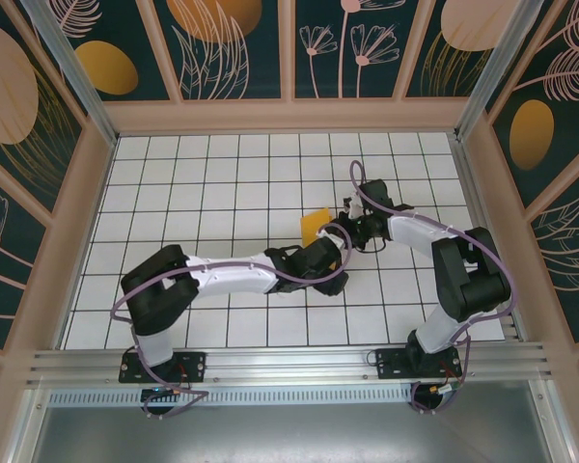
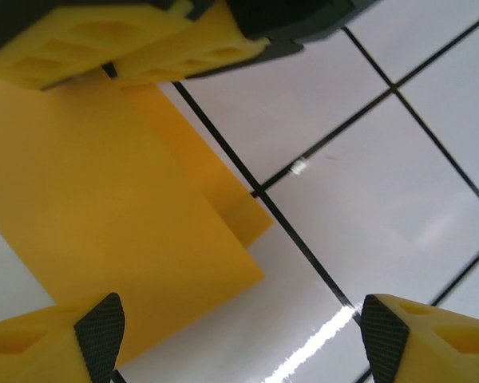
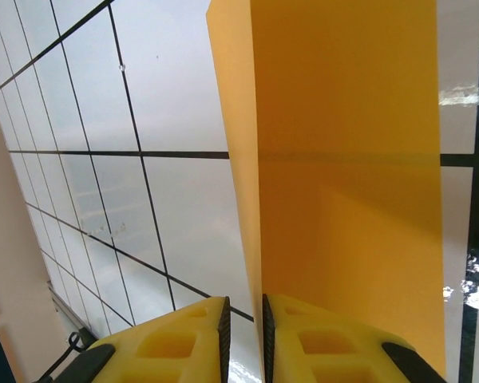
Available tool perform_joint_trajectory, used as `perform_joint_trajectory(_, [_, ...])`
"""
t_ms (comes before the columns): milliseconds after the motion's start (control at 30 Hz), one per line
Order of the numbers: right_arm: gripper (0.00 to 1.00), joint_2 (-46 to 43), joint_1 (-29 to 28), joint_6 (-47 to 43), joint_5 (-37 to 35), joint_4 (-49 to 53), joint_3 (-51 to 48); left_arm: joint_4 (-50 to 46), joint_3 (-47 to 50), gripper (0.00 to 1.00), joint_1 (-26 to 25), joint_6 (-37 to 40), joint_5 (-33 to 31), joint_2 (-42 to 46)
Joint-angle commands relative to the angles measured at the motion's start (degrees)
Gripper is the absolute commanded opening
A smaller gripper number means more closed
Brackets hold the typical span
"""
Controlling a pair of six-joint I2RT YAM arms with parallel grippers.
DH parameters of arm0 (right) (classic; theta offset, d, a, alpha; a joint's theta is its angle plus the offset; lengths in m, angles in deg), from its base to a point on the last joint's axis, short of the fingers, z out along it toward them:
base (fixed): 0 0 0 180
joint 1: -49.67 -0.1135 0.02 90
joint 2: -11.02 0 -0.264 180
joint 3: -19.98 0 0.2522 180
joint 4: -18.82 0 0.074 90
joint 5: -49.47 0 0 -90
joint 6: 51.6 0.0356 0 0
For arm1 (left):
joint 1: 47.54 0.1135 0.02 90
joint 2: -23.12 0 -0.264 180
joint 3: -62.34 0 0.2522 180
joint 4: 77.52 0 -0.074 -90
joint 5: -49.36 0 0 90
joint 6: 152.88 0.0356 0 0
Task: Fold a paper plane with a square sheet of paper (fold left side to right side)
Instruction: Fold the triangle a second time at the center of the table.
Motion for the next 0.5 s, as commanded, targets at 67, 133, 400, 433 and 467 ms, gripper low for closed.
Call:
perform_joint_trajectory(67, [0.21, -0.08, 0.32, 1.3, 1.85, 0.66, 0.95, -6.71, -5.43, 0.8, -0.83, 1.22, -8.42, -4.39])
perform_joint_trajectory(133, [0.21, -0.04, 0.31, 1.33, 1.81, 0.59, 0.63, -6.87, -6.52, 0.78, -0.8, 2.04, -8.97, -5.24])
perform_joint_trajectory(400, [0.21, 0.14, 0.32, 1.28, 1.15, 0.56, -0.3, -8.14, -8.75, 0.51, -1.0, 3.38, -10.68, -6.27])
perform_joint_trajectory(433, [0.21, 0.24, 0.25, 1.09, 0.83, 0.79, -0.28, -8.19, -8.7, 0.48, -0.95, 3.4, -10.63, -5.99])
perform_joint_trajectory(467, [0.21, 0.31, 0.28, 0.93, 0.64, 1.08, -0.3, -8.15, -8.58, 0.44, -1.01, 3.44, -10.54, -5.75])
